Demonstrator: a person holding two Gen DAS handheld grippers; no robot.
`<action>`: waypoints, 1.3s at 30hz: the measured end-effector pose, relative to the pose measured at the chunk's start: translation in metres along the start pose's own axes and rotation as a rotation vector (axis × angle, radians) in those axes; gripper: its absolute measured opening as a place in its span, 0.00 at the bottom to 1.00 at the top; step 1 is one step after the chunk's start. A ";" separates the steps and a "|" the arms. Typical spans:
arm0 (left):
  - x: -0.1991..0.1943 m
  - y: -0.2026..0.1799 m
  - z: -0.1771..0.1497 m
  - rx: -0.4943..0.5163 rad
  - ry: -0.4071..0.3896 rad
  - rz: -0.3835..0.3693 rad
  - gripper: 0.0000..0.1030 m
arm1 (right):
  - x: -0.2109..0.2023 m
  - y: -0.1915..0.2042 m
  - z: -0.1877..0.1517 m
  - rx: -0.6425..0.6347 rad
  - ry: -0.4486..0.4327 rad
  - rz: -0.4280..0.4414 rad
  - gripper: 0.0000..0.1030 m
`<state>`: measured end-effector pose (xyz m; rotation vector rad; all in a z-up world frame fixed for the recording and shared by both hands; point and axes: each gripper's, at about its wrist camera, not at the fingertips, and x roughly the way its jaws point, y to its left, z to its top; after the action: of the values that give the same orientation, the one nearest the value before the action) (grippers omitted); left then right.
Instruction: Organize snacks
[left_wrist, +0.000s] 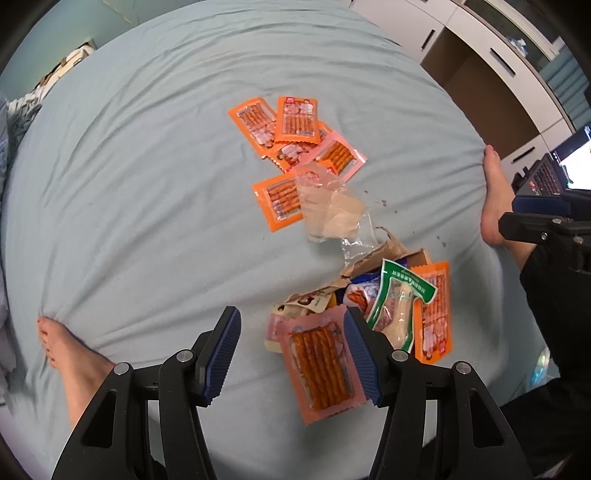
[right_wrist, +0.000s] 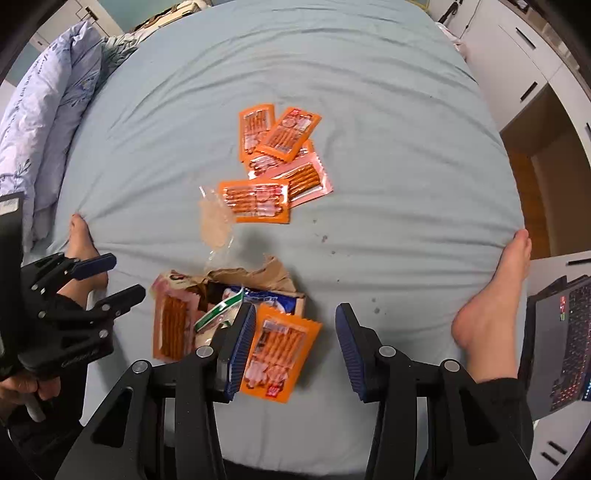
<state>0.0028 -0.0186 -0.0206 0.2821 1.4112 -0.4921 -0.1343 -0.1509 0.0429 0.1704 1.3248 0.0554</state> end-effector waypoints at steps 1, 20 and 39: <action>0.000 0.001 0.001 -0.003 -0.001 0.003 0.56 | 0.002 -0.002 0.002 0.005 0.008 0.016 0.42; 0.004 0.011 0.011 -0.069 -0.005 0.007 0.57 | -0.011 -0.032 0.015 0.078 0.028 0.074 0.42; 0.007 0.016 0.013 -0.093 0.002 0.003 0.57 | -0.004 -0.034 0.019 0.095 0.045 0.068 0.42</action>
<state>0.0221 -0.0123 -0.0270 0.2100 1.4305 -0.4222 -0.1184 -0.1867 0.0457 0.2964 1.3670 0.0547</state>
